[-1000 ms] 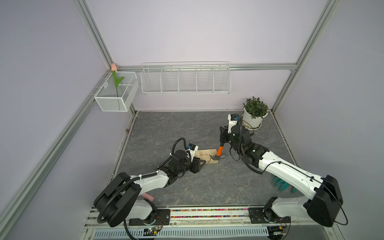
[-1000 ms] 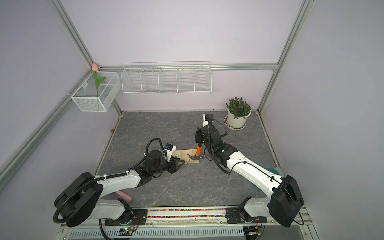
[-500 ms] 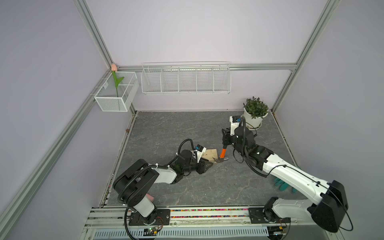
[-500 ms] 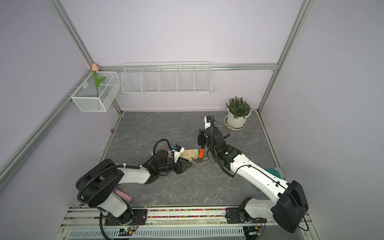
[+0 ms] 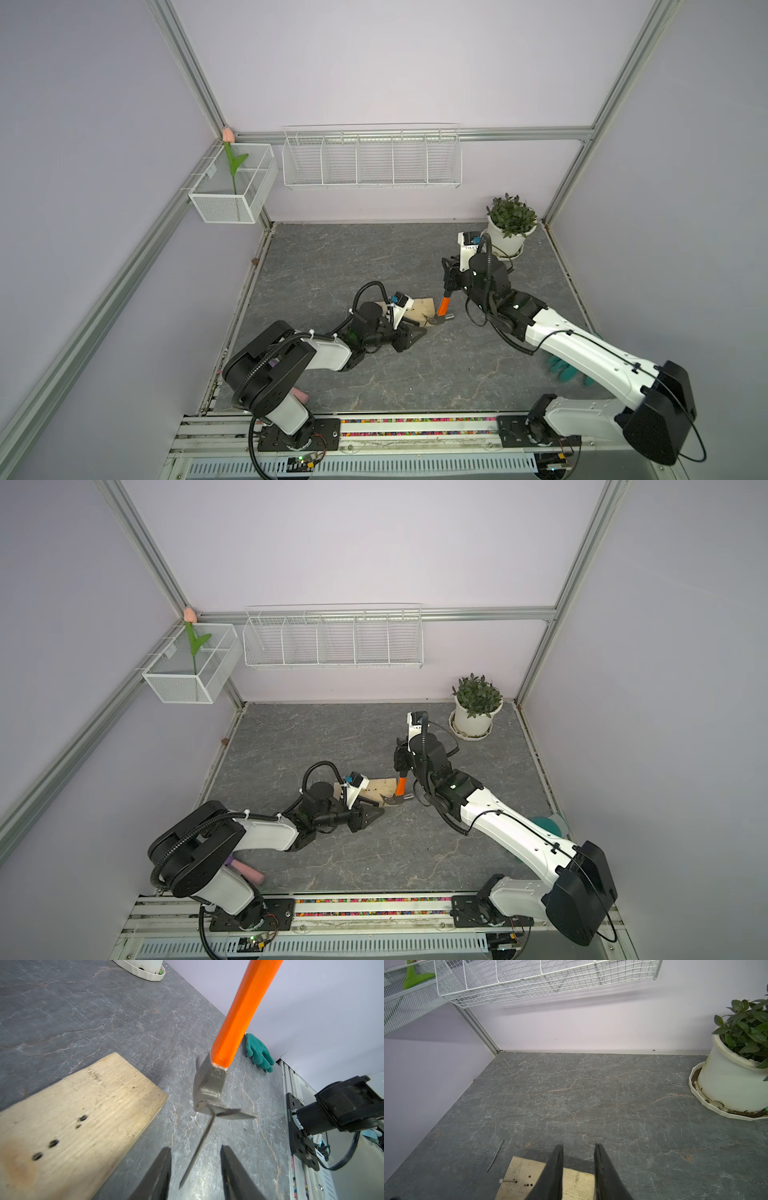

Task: Use a claw hammer to pull out a nail
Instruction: Pick up the nail with the hammer.

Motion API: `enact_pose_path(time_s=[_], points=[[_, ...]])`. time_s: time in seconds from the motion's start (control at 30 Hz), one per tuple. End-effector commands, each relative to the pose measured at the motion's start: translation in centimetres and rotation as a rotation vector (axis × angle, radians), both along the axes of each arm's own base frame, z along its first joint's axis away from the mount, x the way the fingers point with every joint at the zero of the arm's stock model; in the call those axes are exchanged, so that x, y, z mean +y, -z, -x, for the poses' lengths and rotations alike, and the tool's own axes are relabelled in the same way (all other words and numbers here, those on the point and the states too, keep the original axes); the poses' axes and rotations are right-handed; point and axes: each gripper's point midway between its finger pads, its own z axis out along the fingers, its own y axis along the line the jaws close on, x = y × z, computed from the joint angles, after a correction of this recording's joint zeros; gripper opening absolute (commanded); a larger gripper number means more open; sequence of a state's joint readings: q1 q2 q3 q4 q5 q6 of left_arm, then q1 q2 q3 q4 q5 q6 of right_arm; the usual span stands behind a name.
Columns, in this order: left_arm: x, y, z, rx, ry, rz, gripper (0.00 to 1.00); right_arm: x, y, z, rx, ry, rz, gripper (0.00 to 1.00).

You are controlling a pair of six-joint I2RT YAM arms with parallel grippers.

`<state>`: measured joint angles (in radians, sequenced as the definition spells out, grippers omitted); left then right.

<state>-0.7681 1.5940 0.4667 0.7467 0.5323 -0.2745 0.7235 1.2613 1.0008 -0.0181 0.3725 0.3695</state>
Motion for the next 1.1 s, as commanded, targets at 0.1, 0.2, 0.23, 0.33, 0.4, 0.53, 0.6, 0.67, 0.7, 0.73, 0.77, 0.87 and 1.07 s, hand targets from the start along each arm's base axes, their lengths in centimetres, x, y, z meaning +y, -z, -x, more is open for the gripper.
enact_pose_path(time_s=[0.1,0.2,0.23,0.33,0.4,0.53,0.6,0.67,0.7,0.73,0.77,0.87,1.07], points=[[-0.5,-0.3,-0.2,-0.044,0.020,-0.015,0.43,1.1,-3.0,-0.2,-0.079,-0.031,-0.122,0.07],[-0.6,-0.2,-0.6,-0.046,0.007,-0.022,0.42,1.4,-2.7,-0.2,-0.073,-0.042,-0.125,0.07],[-0.5,0.0,-0.6,-0.042,0.003,-0.025,0.40,1.5,-2.6,-0.1,-0.072,-0.047,-0.127,0.07],[-0.7,-0.2,-0.8,-0.040,0.001,-0.020,0.27,1.5,-2.1,-0.1,-0.066,-0.051,-0.123,0.07],[-0.8,-0.5,-0.9,-0.042,-0.002,-0.014,0.10,1.5,-1.8,0.0,-0.072,-0.056,-0.112,0.07],[-0.7,-1.0,-1.3,-0.039,-0.024,-0.033,0.00,1.8,-1.4,0.2,-0.115,-0.083,-0.103,0.07],[-0.5,-1.4,-1.5,-0.043,-0.033,-0.044,0.00,2.1,-2.3,0.3,-0.164,-0.104,-0.121,0.07],[-0.2,-2.0,-1.6,-0.054,-0.048,-0.049,0.00,2.3,-2.7,0.5,-0.189,-0.115,-0.111,0.07],[0.0,-2.3,-1.7,-0.062,-0.059,-0.053,0.00,2.4,-2.9,0.6,-0.201,-0.122,-0.096,0.07],[0.2,-2.5,-1.7,-0.067,-0.071,-0.057,0.00,2.4,-1.8,0.9,-0.196,-0.132,-0.069,0.07],[0.4,-2.9,-1.7,-0.076,-0.080,-0.056,0.00,2.4,-1.7,1.0,-0.205,-0.138,-0.055,0.07],[1.1,-3.8,-1.8,-0.094,-0.107,-0.058,0.00,2.4,-2.0,1.6,-0.247,-0.164,-0.043,0.07],[1.7,-5.0,-2.0,-0.080,-0.147,-0.063,0.00,2.6,-2.5,2.7,-0.303,-0.225,-0.027,0.07]])
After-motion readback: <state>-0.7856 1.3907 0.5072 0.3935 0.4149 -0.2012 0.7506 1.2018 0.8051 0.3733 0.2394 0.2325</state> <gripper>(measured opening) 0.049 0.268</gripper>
